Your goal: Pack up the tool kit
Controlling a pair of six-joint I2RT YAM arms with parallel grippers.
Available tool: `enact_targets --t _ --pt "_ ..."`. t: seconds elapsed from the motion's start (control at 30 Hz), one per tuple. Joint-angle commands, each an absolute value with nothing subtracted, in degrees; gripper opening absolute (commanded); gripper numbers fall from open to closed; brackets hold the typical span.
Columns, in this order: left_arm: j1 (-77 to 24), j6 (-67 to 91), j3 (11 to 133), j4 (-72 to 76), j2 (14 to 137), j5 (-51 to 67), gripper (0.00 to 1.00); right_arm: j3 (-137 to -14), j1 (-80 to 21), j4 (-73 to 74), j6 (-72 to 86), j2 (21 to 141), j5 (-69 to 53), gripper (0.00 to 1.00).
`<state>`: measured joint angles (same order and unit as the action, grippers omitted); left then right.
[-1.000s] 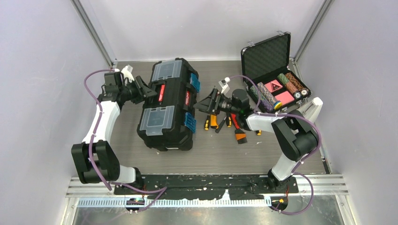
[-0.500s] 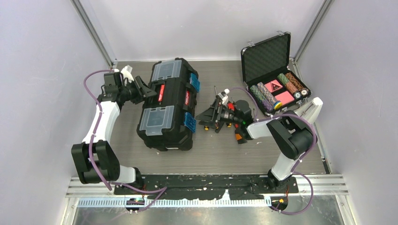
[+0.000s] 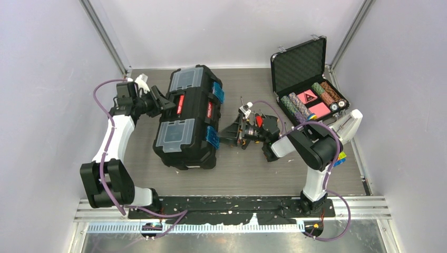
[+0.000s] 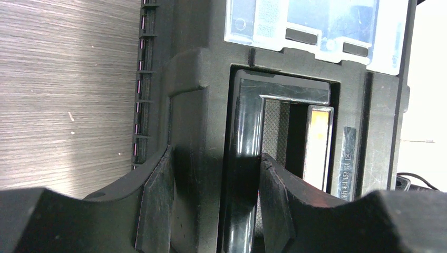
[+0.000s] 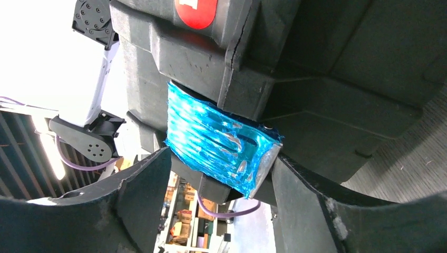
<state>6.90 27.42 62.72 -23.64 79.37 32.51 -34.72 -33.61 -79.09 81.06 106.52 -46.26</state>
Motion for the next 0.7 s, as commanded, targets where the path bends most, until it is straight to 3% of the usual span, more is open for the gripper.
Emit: enact_targets --t 0.0,0.1,0.23,0.37,0.67 --pt "7.12 28.21 60.09 -30.91 79.23 28.42 0.00 -36.12 -33.85 -90.61 83.62 105.73 -47.31 0.68" --pt "6.39 27.16 60.51 -32.16 78.44 25.31 0.00 -36.46 -33.84 -92.58 83.93 105.43 -47.35 0.57" --pt "3.77 25.09 61.63 -34.54 77.31 18.47 0.00 -36.54 -33.75 -92.78 82.86 104.03 -47.23 0.26" --pt "0.94 23.50 62.72 -36.46 76.05 11.91 0.00 -36.44 -33.15 -92.79 82.65 103.24 -46.94 0.07" --pt "-3.07 21.13 63.78 -38.30 74.71 4.04 0.00 -37.30 -32.69 -92.41 82.56 101.86 -46.66 0.05"
